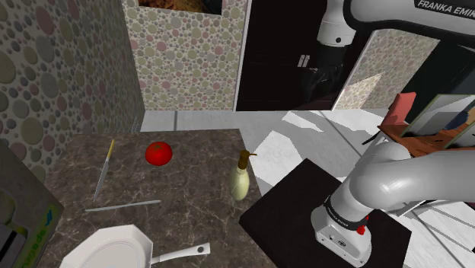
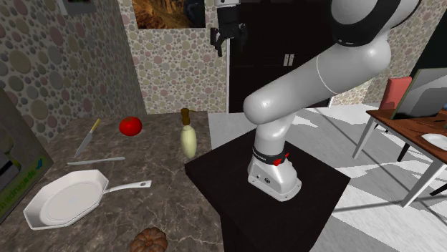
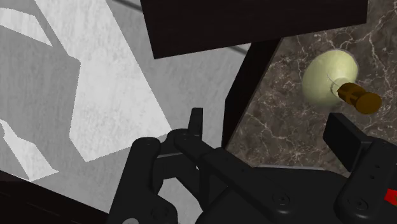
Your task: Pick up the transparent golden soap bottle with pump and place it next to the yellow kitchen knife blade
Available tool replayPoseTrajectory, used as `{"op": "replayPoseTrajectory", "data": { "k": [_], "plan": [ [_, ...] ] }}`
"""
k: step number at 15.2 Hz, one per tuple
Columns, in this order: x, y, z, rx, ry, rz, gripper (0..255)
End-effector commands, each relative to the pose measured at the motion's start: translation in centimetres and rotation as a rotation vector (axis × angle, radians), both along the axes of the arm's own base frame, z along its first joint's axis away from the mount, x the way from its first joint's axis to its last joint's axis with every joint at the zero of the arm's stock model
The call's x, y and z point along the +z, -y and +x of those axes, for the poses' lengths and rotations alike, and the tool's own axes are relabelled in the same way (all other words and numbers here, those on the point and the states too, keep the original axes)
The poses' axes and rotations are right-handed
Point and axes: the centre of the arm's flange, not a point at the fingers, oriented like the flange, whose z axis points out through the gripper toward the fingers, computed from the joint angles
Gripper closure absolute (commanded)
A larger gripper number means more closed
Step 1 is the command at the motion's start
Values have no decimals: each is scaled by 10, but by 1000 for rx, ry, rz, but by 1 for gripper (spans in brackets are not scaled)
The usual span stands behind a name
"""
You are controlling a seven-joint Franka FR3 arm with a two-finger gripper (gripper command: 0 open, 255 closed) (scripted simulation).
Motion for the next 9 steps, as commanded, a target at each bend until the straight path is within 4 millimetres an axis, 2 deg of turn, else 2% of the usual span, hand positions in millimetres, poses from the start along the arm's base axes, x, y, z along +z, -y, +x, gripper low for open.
{"op": "replayPoseTrajectory", "data": {
  "k": [1, 9],
  "plan": [
    [0, 0, 0, 0, 0, 0, 0],
    [-86, -58, -17, -68, 131, 12, 0]
  ]
}}
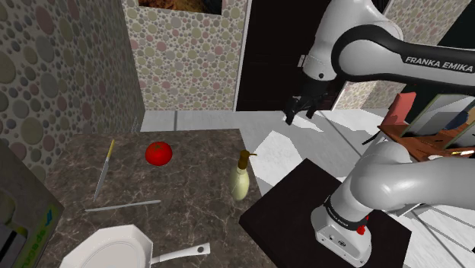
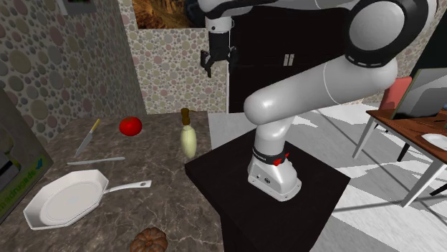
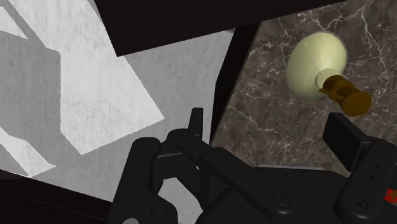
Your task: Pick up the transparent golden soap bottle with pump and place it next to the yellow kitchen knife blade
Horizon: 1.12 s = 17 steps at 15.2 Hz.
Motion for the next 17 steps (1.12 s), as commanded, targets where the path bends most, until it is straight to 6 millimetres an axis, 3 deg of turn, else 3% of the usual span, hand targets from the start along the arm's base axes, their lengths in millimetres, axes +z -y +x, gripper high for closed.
{"op": "replayPoseTrajectory", "data": {
  "k": [1, 9, 17],
  "plan": [
    [-23, -15, -4, -19, 35, 4, 0],
    [-109, -75, -3, -88, 166, 16, 0],
    [-194, -135, 13, -156, 296, 27, 0]
  ]
}}
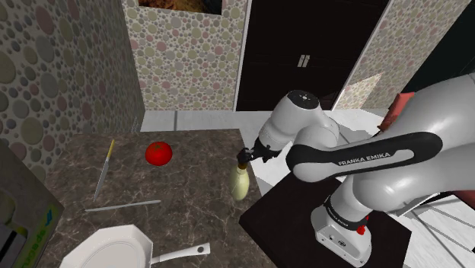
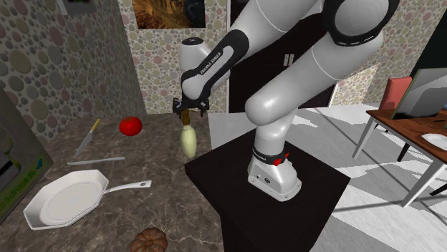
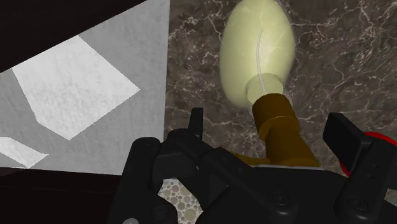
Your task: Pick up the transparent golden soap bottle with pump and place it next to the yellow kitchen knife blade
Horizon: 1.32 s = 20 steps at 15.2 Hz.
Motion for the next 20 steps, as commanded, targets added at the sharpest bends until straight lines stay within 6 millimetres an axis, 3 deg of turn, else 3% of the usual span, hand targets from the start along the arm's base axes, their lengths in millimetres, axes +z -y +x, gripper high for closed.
{"op": "replayPoseTrajectory", "data": {
  "k": [1, 9, 17, 18, 20],
  "plan": [
    [-21, -16, 6, -16, 38, 9, 0],
    [-59, -14, 19, -16, 38, 9, 0],
    [-59, -14, 19, -16, 38, 9, 0],
    [-59, -14, 19, -16, 38, 9, 255],
    [-59, -14, 19, -16, 38, 9, 255]
  ]
}}
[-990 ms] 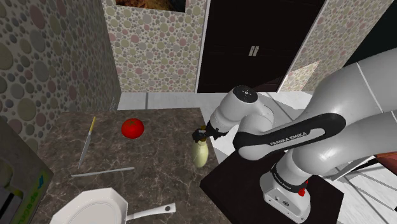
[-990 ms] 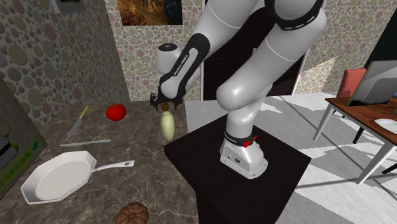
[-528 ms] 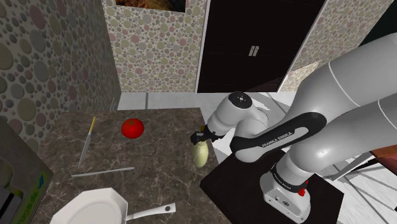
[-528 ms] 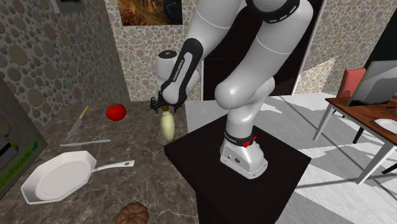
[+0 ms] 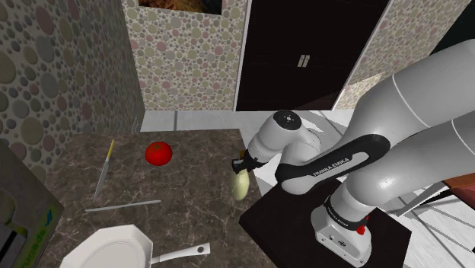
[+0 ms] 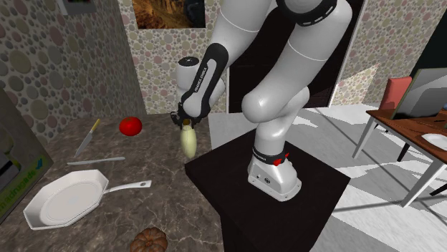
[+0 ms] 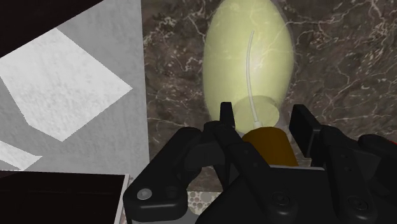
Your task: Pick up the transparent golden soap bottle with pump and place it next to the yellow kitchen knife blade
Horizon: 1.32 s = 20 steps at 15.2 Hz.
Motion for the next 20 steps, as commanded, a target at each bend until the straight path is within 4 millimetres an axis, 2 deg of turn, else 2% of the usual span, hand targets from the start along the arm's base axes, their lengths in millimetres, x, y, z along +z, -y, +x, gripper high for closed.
{"op": "replayPoseTrajectory", "data": {
  "k": [1, 7, 20],
  "plan": [
    [0, 0, 0, 0, 0, 0, 255],
    [0, 0, 0, 0, 0, 0, 255],
    [69, 0, 0, 0, 0, 0, 255]
  ]
}}
